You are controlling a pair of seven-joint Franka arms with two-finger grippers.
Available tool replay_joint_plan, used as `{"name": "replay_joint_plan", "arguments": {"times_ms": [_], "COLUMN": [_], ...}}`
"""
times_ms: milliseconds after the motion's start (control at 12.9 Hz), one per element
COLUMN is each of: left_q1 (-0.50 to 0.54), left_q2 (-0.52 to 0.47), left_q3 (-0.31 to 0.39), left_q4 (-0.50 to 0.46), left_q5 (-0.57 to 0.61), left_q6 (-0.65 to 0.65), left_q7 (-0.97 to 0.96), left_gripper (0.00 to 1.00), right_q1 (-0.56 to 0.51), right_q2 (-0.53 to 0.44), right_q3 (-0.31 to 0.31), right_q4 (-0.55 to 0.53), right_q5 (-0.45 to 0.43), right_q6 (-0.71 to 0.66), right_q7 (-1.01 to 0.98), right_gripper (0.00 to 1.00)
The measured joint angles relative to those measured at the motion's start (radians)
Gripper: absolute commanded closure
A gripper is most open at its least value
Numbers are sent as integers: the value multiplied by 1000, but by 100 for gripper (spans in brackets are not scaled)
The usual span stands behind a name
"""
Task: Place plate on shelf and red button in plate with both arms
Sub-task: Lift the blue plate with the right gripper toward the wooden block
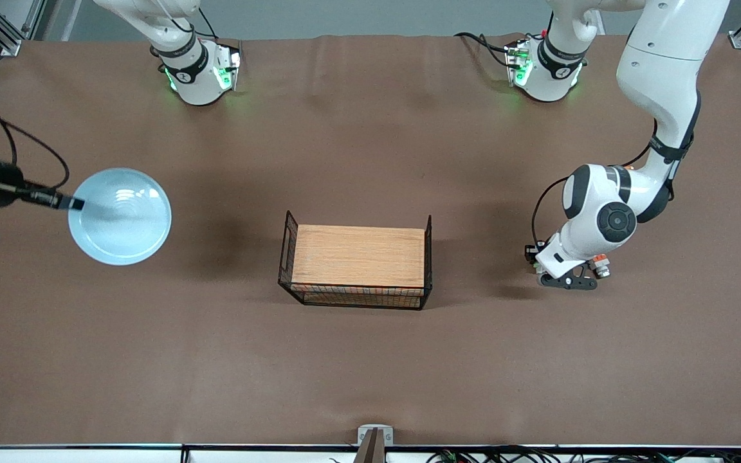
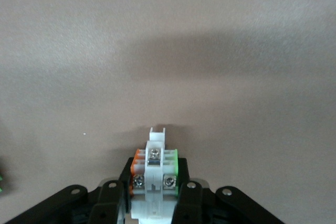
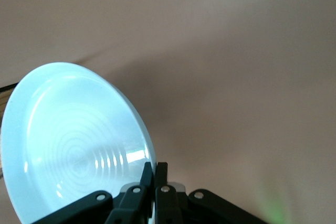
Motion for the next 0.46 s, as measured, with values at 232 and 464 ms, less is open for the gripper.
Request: {"name": "replay_joint_plan", "arguments": {"times_ms": [232, 464], "left_q1": [1, 4], "left_q2": [-17, -75], "left_q3": [0, 2], "left_q4": [14, 30], "left_q5": [0, 0], "left_q6": [0, -58], "left_q7": [0, 0], "left_gripper": [74, 74], "right_q1": [136, 324], "right_q2": [-123, -153], "right_q3": [12, 24], "right_q4": [-2, -6], "right_q5": [2, 1], "right_q6": [-69, -38], "right_q7": [421, 849], "right_gripper": [100, 100]}}
